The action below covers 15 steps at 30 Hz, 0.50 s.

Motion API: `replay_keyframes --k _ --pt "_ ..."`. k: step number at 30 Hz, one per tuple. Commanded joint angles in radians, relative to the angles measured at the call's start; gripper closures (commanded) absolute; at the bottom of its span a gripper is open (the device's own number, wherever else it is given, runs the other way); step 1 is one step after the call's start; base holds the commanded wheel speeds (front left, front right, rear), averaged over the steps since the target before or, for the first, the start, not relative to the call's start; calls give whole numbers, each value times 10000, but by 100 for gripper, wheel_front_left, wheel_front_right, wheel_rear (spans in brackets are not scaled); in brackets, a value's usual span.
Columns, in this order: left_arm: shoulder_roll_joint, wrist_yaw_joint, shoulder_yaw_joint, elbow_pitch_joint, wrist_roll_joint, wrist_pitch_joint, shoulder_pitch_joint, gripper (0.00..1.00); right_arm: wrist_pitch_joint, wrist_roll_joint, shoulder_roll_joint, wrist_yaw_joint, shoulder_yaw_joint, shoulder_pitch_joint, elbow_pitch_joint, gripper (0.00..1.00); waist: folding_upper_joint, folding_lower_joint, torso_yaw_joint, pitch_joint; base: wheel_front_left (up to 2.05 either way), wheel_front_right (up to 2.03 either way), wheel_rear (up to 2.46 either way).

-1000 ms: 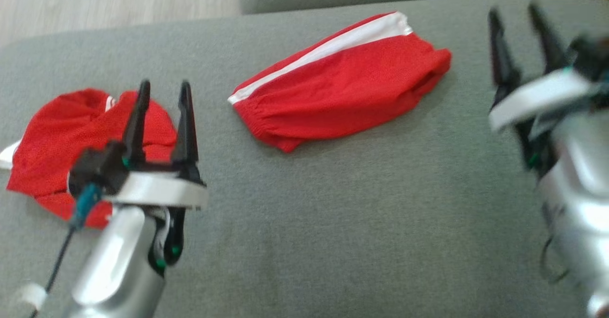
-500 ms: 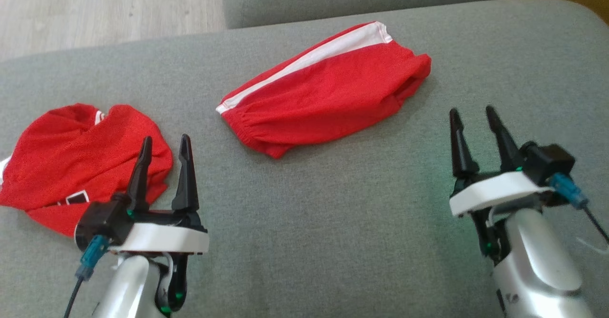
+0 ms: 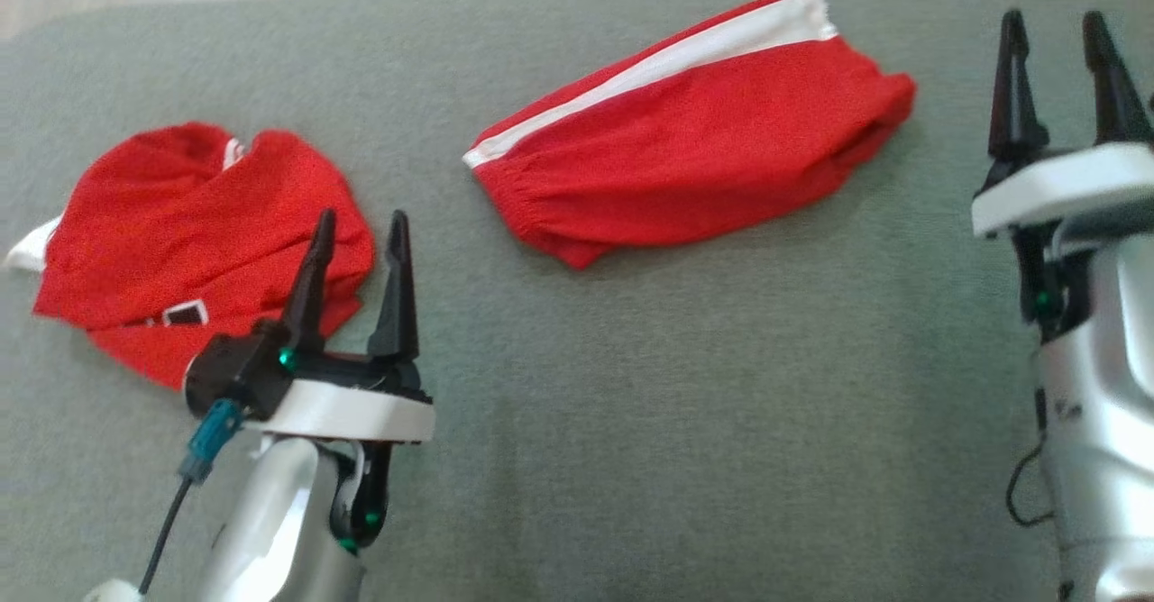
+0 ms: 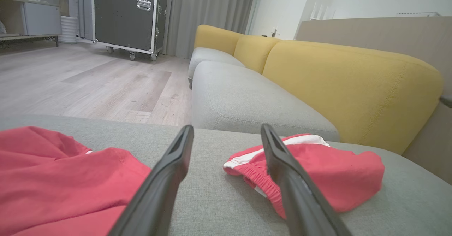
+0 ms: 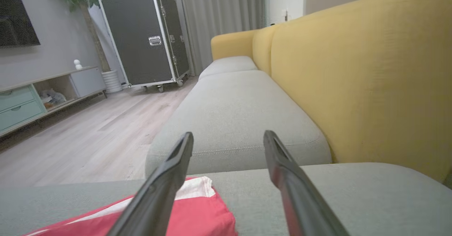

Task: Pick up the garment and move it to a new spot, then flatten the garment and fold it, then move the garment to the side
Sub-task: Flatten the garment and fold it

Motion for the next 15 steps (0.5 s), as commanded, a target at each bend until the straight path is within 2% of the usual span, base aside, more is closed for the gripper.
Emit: replay_keyframes --k 1,4,7,15 --pt "-15 -77 192 -191 147 -80 -504 0 316 123 -88 -9 220 -565 -28 0 -1 -2 461 370 0 0 0" --pt "-118 -162 136 -87 180 -80 -713 0 728 431 -161 -9 331 -1090 615 0 -1 -2 806 628 0 0 0" --pt "-192 -230 22 33 211 -80 -884 0 862 269 -480 -9 322 -1538 1482 0 -1 -2 1206 849 0 0 0" --pt "-274 -320 -34 190 240 -80 -1047 0 1312 -450 -943 -9 -822 -2601 4118 0 -1 -2 1963 1259 0 0 0"
